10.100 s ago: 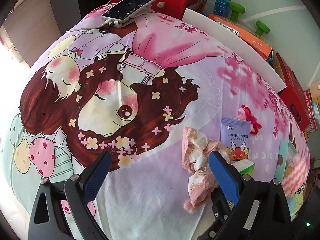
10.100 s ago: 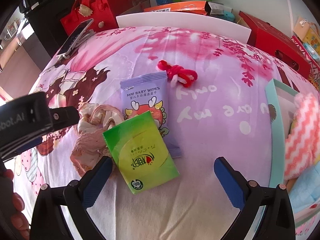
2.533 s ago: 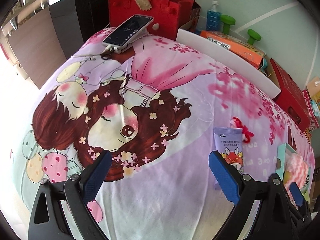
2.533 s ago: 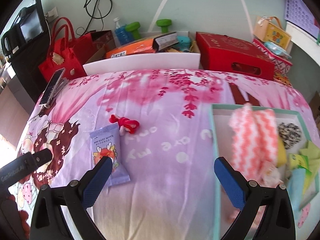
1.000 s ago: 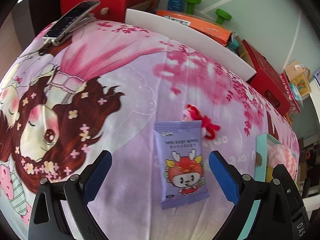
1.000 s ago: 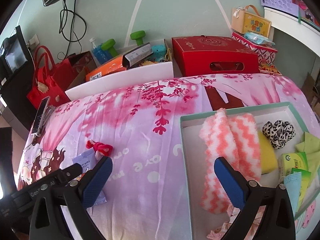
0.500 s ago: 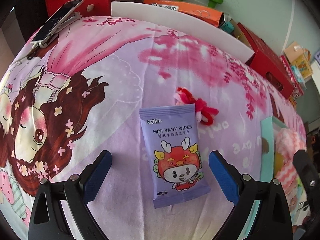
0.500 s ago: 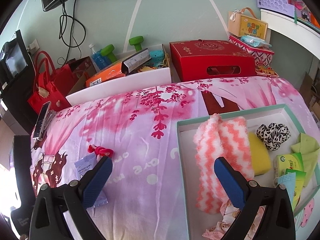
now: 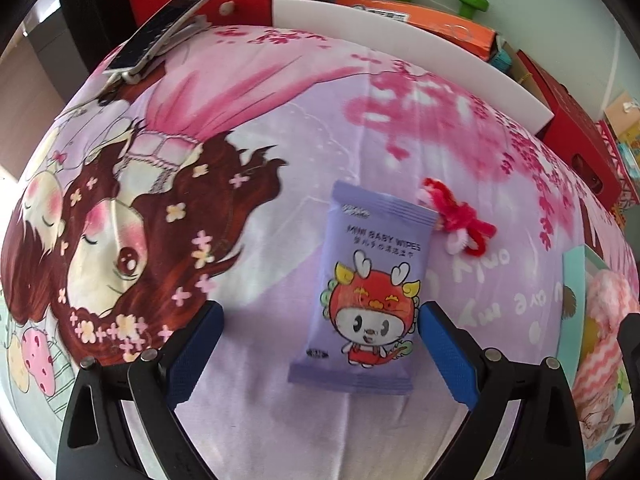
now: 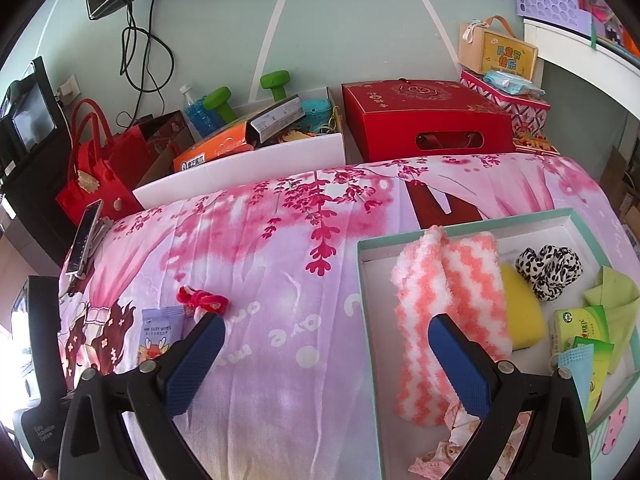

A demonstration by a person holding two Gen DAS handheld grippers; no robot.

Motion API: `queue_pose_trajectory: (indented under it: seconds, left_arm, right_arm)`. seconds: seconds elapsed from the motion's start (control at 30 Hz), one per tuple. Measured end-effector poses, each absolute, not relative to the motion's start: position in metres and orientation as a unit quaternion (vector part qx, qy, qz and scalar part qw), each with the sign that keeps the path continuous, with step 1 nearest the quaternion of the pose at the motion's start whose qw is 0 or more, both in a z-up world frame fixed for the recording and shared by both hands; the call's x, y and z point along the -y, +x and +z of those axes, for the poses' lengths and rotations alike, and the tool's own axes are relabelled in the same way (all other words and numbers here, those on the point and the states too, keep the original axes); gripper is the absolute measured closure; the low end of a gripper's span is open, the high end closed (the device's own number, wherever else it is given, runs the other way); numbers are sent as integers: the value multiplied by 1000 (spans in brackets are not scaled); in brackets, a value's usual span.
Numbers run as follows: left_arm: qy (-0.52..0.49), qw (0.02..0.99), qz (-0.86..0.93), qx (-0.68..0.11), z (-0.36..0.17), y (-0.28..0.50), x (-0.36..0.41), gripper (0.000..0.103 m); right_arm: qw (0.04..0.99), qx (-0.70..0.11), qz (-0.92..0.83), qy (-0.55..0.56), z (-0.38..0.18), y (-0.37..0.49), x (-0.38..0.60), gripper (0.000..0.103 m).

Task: Organize soft objects
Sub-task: 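Grasp the purple wipes packet with left gripper while right gripper grasps the red plush toy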

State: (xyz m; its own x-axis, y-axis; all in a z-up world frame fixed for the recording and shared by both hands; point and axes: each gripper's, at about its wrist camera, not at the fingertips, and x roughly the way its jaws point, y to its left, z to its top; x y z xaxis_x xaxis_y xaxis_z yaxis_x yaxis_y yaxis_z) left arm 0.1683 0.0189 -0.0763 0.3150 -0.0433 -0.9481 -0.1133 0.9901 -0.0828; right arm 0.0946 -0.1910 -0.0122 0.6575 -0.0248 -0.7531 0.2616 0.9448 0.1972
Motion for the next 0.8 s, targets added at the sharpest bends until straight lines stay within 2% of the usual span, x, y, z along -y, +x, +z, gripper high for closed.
queue_pose_trajectory:
  seconds: [0.13, 0.23, 0.3, 0.37, 0.57, 0.8]
  left_arm:
    - [-75, 813, 25, -577, -73, 169, -26, 7]
    - [-76, 818, 17, -569, -71, 171, -26, 13]
    - [-85, 816, 11, -571, -70, 170, -25, 22]
    - [-88, 815, 9, -573, -72, 173, -25, 23]
    - [-106, 816, -4, -569, -66, 171, -29, 50]
    - [-127, 816, 4, -563, -60, 170, -37, 53]
  right_arm:
    - [899, -406, -77, 143, -13, 95, 188, 0]
    - [899, -409, -75, 139, -14, 95, 185, 0]
    - [899, -409, -74, 136, -14, 96, 184, 0]
    - [900, -408, -71, 133, -14, 96, 182, 0]
    - [902, -408, -62, 124, -14, 98, 174, 0]
    - [904, -410, -52, 105, -15, 99, 159, 0]
